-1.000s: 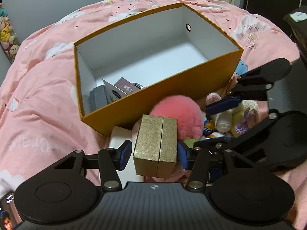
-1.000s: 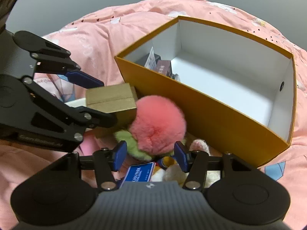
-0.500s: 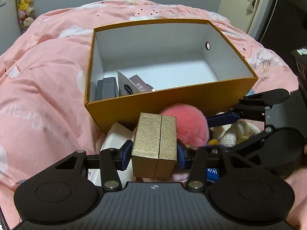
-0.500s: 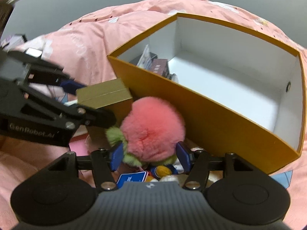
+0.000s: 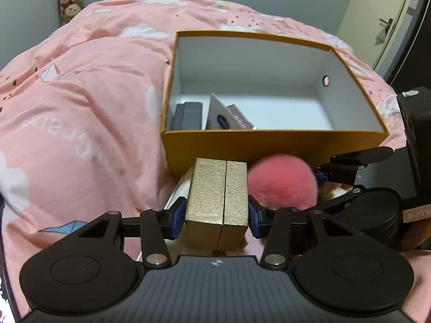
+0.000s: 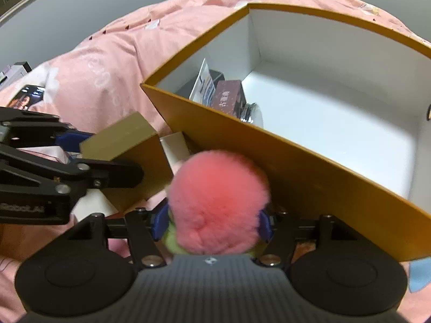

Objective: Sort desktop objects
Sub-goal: 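Grasp the pink fluffy pom-pom keychain with the right tool while the left tool lifts the gold box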

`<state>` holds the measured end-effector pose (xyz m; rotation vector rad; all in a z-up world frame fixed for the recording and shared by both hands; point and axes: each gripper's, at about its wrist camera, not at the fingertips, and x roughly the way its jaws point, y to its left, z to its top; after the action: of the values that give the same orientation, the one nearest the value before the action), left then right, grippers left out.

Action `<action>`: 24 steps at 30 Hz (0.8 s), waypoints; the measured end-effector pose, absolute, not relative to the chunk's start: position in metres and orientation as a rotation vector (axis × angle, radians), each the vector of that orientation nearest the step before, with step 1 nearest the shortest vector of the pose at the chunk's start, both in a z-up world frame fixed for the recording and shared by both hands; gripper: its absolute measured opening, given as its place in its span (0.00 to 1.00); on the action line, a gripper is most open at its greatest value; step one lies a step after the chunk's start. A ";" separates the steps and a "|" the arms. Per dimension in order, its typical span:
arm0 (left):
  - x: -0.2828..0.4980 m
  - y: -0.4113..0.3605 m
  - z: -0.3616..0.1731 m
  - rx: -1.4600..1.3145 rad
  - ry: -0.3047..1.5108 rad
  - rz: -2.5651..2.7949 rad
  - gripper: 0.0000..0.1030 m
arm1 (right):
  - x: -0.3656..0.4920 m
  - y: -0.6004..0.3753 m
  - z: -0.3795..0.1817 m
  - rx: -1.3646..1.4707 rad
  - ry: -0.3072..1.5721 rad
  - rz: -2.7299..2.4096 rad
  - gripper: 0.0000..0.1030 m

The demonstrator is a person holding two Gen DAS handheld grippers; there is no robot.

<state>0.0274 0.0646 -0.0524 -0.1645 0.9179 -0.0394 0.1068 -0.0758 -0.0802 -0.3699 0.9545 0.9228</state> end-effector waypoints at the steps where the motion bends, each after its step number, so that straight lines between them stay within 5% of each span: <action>1: 0.027 0.065 -0.054 -0.166 0.924 -0.043 0.52 | 0.108 -0.073 -0.082 -0.373 0.959 0.924 0.64; 11: 0.026 0.062 -0.055 -0.146 0.927 -0.043 0.51 | 0.113 -0.076 -0.091 -0.335 1.004 0.905 0.48; 24: 0.016 0.074 -0.025 -0.249 0.850 -0.062 0.50 | 0.099 -0.113 -0.033 -0.223 0.891 0.989 0.46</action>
<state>0.0157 0.0738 -0.0253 -0.2493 0.8498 -0.0619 0.0990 -0.1125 -0.0335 -0.2231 0.8915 0.9886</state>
